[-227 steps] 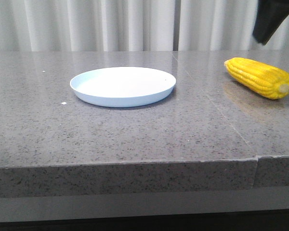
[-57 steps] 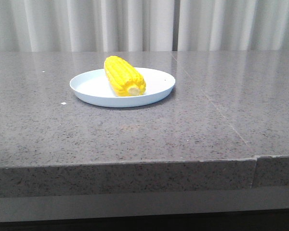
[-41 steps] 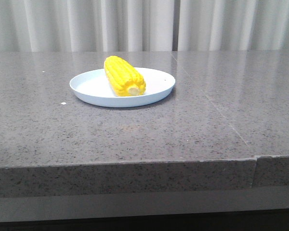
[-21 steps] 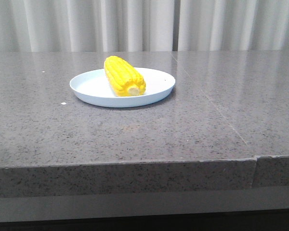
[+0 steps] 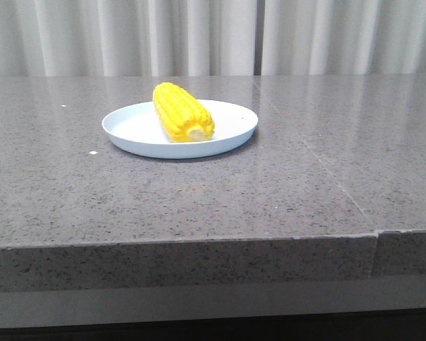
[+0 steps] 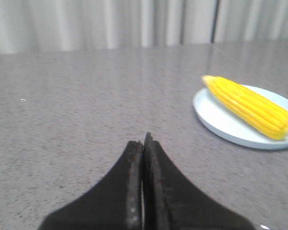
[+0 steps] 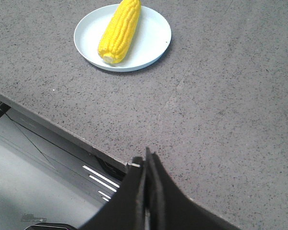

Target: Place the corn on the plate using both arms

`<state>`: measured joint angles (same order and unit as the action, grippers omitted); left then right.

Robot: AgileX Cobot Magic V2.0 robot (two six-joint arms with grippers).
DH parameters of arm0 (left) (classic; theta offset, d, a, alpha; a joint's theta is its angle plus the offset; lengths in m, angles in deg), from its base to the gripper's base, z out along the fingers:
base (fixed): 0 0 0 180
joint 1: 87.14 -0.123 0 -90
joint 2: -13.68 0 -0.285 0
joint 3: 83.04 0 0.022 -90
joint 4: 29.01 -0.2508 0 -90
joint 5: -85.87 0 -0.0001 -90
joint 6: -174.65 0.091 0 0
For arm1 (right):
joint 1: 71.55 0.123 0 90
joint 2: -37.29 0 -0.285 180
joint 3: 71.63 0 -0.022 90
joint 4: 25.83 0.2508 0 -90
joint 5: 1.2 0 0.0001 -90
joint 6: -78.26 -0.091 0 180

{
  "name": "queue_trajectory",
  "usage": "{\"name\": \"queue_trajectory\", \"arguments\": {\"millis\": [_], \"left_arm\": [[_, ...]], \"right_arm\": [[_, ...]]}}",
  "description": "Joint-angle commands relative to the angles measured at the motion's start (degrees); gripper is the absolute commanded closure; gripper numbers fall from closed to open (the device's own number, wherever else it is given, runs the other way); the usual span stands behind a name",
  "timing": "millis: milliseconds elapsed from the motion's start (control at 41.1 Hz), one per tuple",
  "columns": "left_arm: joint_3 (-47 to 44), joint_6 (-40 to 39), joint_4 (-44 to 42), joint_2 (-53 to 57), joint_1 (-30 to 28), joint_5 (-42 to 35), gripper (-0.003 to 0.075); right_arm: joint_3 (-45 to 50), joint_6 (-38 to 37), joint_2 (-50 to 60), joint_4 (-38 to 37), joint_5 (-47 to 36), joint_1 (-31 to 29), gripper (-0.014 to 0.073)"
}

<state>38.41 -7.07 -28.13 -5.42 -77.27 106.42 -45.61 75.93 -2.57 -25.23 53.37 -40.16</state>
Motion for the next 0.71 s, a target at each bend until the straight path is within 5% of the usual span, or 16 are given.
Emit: {"name": "queue_trajectory", "arguments": {"millis": [0, 316, 681], "left_arm": [[-4.1, -0.4, 1.1, 4.0, -3.5, -10.4, 0.074], [-19.3, -0.4, 2.4, 12.8, -7.7, -24.5, 0.074], [-19.2, -0.4, 1.6, 12.8, -7.7, -23.8, 0.074]], "right_arm": [[-1.5, 0.5, -0.2, -0.6, -3.8, 0.1, 0.0662], [-1.5, 0.5, -0.2, -0.6, -3.8, 0.1, 0.0662], [-1.5, 0.5, -0.2, -0.6, -3.6, 0.1, 0.0662]]}}
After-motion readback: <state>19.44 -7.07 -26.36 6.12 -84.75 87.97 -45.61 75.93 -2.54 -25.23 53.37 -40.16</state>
